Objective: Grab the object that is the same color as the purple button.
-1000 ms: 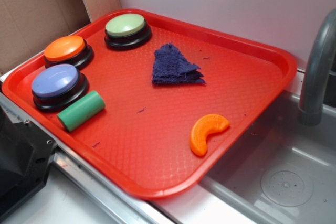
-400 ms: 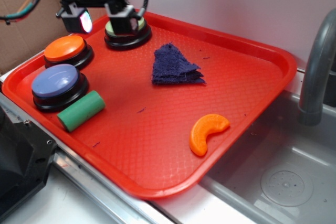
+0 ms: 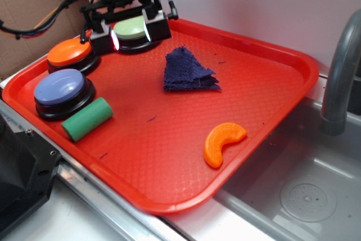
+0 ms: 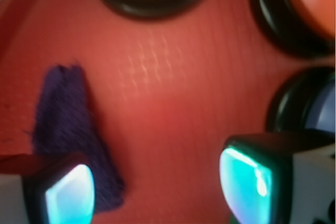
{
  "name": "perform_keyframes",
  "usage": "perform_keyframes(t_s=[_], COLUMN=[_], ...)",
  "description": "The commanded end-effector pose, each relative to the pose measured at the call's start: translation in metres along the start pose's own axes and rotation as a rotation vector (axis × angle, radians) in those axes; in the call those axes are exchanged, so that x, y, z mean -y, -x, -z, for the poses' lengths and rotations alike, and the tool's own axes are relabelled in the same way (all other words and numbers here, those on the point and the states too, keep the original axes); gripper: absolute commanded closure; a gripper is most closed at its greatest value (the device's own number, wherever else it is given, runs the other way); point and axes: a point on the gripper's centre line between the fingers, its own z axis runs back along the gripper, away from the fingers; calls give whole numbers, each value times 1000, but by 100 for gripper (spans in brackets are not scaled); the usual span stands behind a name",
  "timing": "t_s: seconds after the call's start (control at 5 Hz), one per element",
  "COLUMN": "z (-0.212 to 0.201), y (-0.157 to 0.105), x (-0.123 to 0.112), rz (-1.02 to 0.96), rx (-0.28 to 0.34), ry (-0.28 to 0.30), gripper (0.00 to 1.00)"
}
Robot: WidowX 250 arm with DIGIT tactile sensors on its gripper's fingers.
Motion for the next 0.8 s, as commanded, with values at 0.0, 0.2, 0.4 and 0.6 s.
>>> perform_keyframes(t_s=[0.0, 0.2, 0.4, 0.6], z=[-16, -16, 20, 40], y=[-8, -8, -15, -11], x=[-1, -1, 12, 28], rz=[-4, -4, 13, 65], rx=[43, 43, 69, 42], ry=[51, 51, -11, 37], gripper=[0, 0, 0, 0])
